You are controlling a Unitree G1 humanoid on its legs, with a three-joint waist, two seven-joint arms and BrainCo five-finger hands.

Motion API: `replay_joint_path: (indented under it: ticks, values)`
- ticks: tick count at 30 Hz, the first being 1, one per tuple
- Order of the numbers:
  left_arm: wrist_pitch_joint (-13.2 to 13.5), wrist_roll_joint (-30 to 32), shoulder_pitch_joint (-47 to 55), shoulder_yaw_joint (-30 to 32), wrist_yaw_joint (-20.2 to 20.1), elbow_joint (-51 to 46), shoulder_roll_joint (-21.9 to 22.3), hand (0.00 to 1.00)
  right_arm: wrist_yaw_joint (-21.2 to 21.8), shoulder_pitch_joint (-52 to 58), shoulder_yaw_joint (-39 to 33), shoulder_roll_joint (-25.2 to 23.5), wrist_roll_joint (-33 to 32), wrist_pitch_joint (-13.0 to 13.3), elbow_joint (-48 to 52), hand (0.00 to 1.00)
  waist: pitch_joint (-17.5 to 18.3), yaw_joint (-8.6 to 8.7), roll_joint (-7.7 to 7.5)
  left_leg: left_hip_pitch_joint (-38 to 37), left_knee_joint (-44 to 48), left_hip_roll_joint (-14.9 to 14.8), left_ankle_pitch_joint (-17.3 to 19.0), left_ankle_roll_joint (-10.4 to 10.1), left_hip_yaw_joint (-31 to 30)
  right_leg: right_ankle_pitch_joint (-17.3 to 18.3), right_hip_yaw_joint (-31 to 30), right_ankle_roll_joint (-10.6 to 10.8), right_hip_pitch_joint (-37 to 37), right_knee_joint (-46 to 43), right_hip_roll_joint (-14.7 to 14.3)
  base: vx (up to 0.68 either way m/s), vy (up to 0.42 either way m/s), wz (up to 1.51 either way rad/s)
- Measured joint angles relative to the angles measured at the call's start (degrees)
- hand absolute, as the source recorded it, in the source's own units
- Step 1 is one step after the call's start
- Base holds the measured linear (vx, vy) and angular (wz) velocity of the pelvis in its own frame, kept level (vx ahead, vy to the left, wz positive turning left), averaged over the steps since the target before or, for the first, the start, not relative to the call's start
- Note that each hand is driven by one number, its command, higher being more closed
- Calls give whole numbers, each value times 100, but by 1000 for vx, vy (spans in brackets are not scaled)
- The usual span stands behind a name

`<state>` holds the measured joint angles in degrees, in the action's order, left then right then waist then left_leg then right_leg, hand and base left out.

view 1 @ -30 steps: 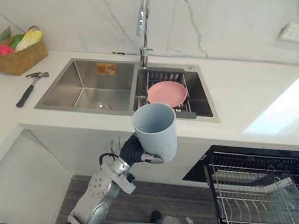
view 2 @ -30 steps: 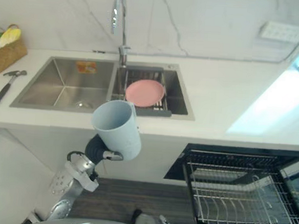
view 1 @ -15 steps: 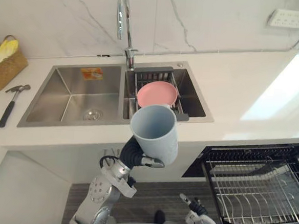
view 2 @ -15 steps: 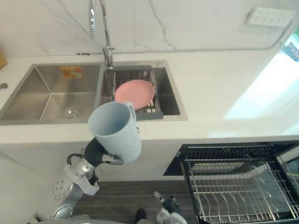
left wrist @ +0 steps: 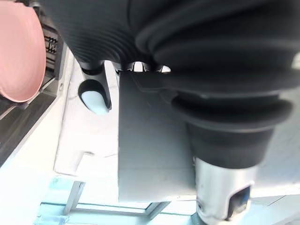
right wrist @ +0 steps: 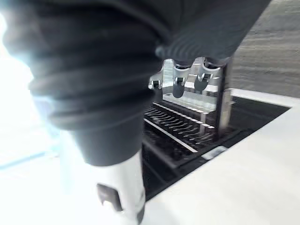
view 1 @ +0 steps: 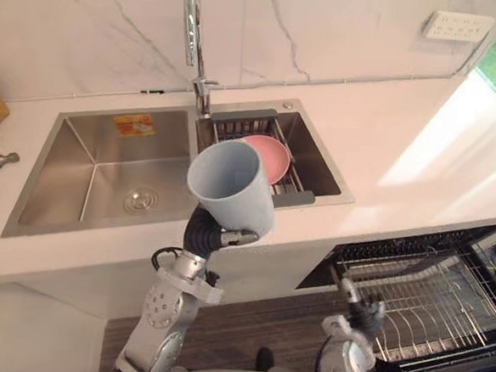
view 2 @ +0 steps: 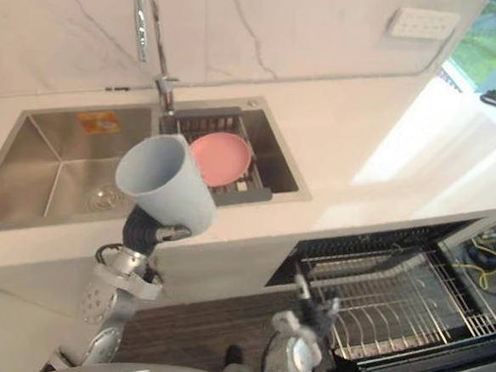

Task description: Walk over to the sink, pick up the cup, carry it to the dishwasher, place the cup inside the dishwasher, then close the dishwasher door

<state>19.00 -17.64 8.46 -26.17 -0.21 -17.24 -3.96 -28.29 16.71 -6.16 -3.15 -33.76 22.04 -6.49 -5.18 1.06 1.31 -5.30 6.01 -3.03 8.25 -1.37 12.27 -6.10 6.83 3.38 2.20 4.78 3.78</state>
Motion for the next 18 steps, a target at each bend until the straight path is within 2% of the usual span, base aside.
replay_joint_path:
  ticks: [5,7,12,14,15,16,17,18]
  values:
    - [30,214,4,-22,343,-5,61,100,-492,97,-84,-36,545,279,1323,0,195,-58,-198,32,2,-76,37,-43,64,56,347,-20,-1,13,8,-49,-33,-8]
    - [31,222,2,-123,427,-5,78,100,-650,97,-81,-36,746,322,1713,0,263,-45,-224,32,-3,-88,41,-53,65,57,353,-24,-4,-10,0,6,-13,-2]
    - [28,223,-7,-356,487,-4,273,100,-739,8,172,-26,956,267,2275,0,373,-55,-195,5,3,-85,61,-59,179,0,245,-14,-51,-16,-16,34,15,-12]
    - [16,232,-144,-393,488,34,298,100,-727,-325,469,-7,1123,174,2343,0,368,-83,-199,39,147,-134,136,-63,348,90,203,-65,-403,-384,-87,-68,-35,-47]
    - [5,287,-182,-343,513,44,290,100,-694,-516,540,-7,1148,137,2326,0,362,-129,-208,32,162,-161,142,-66,483,295,342,-168,-536,-502,-62,-57,7,-92]
    - [-54,463,-212,-203,668,74,275,100,-500,-944,663,-32,1155,38,2228,0,345,-143,-142,-32,165,-248,139,-69,758,781,1192,-451,-660,-894,133,-18,26,-98]
    - [-81,524,-208,-129,746,72,256,100,-399,-1159,748,-30,1155,18,2145,0,324,-159,-112,-102,164,-314,138,-71,890,932,1607,-674,-671,-1078,237,0,5,-146]
    - [-162,557,-201,57,903,52,189,100,-89,-1531,1071,-31,1153,-51,2012,0,352,-225,-184,-213,238,-336,203,-116,1188,786,2197,-917,-751,-1396,514,11,-54,-123]
